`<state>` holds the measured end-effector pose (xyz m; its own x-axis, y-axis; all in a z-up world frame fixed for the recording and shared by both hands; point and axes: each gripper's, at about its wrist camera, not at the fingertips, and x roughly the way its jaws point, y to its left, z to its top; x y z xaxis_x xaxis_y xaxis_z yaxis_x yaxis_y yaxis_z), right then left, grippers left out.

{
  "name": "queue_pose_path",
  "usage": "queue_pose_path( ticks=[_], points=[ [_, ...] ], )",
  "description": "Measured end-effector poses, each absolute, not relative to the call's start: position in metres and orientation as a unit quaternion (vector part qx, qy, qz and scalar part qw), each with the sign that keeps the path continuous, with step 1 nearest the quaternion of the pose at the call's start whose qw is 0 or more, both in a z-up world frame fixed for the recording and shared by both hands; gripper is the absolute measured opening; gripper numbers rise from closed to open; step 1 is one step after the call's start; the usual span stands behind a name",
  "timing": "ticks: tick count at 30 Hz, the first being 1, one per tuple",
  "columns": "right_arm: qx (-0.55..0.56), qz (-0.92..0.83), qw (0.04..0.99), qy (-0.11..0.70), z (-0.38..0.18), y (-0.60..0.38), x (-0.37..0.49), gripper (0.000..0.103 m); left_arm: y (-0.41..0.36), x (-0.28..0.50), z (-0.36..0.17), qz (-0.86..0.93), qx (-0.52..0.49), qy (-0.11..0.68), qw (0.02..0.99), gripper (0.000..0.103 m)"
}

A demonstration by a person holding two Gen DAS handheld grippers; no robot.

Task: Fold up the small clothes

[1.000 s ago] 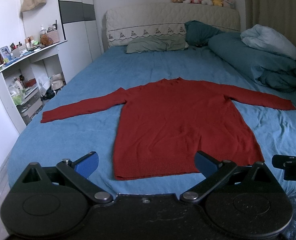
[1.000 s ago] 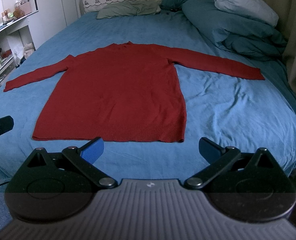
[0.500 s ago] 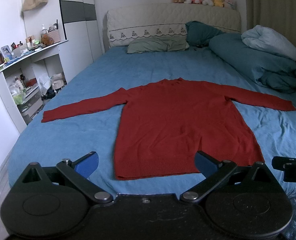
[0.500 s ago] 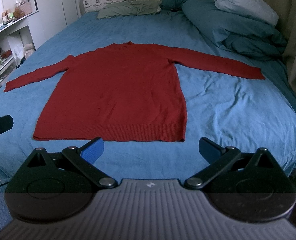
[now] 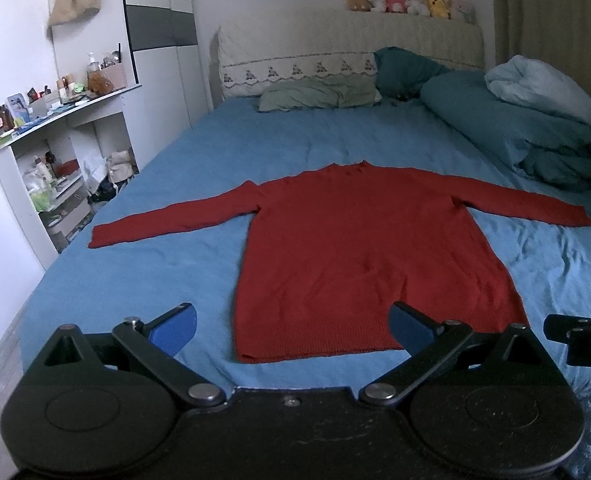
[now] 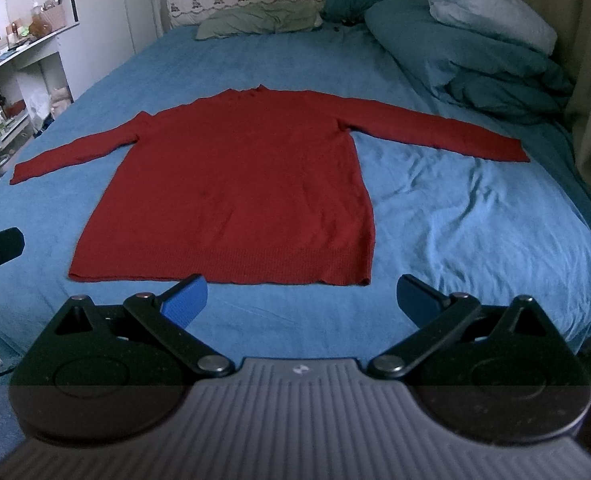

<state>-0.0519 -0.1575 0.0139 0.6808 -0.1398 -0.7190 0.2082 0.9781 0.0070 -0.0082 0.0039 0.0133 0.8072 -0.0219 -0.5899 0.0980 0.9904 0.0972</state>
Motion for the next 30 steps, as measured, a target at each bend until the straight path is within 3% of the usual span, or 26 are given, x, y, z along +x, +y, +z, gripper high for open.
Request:
queue_pose_path(
  ticks=[9, 17, 21, 30],
  points=[
    [0.071, -0.122, 0.924, 0.356, 0.047, -0.185, -0.045, 0.103, -0.023, 0.034, 0.062, -0.065, 0.067, 0.258, 0.961, 0.103],
    [0.111, -0.196, 0.919, 0.323, 0.05, -0.282, 0.026, 0.103, -0.101, 0.167, 0.087, -0.134, 0.086, 0.241, 0.957, 0.103],
    [0.128, -0.244, 0.908, 0.316, 0.022, -0.346, 0.078, 0.103, -0.152, 0.254, 0.06, -0.162, 0.101, 0.26, 0.947, 0.103],
    [0.192, -0.336, 0.875, 0.29, -0.087, -0.487, 0.179, 0.103, -0.251, 0.419, -0.061, -0.204, 0.087, 0.314, 0.923, 0.103]
  ],
)
